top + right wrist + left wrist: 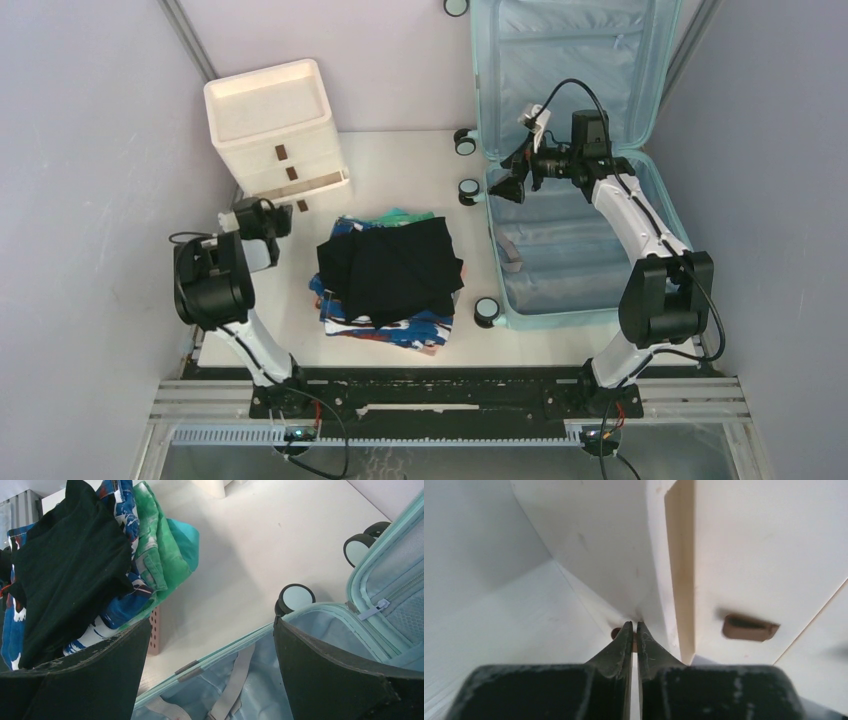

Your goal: Open, take out, and arrange the luggage

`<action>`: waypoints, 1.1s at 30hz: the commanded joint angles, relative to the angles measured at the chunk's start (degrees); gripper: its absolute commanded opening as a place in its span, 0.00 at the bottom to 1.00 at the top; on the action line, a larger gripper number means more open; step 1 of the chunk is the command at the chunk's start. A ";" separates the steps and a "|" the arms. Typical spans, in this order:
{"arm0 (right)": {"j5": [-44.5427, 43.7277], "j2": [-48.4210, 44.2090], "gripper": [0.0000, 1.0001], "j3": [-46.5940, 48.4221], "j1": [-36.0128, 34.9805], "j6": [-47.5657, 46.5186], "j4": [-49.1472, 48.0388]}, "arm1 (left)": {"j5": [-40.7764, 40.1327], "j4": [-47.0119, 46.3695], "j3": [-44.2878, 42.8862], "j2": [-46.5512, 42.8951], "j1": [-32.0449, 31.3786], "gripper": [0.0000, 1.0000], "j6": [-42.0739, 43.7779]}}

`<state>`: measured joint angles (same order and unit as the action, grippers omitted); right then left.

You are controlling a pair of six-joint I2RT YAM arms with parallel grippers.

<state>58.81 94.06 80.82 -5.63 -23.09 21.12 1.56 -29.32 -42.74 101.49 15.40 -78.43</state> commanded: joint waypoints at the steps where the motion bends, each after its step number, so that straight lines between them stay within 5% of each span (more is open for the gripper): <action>1: 0.43 -2.92 1.00 -0.01 0.44 -0.29 -1.69 | -1.36 -6.46 -6.74 3.92 0.32 0.12 -4.99; 13: 0.41 -3.04 1.00 0.10 0.94 -0.11 -2.15 | 1.03 -9.32 -11.70 8.78 0.60 0.21 -9.69; 23: -0.07 -3.68 1.00 2.23 3.31 -3.39 2.53 | 3.47 -7.43 1.55 -3.47 1.87 0.26 -2.99; 26: -0.17 -3.57 1.00 3.98 4.97 -5.40 5.67 | 8.06 0.03 3.74 -11.57 2.52 0.29 4.43; 33: -1.14 -3.24 1.00 10.00 8.48 -12.14 14.75 | 9.07 34.92 -3.55 -37.26 2.38 0.40 33.00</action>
<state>58.26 93.01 85.67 1.43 -29.50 30.72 9.50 -12.95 -40.38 77.84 17.65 -64.29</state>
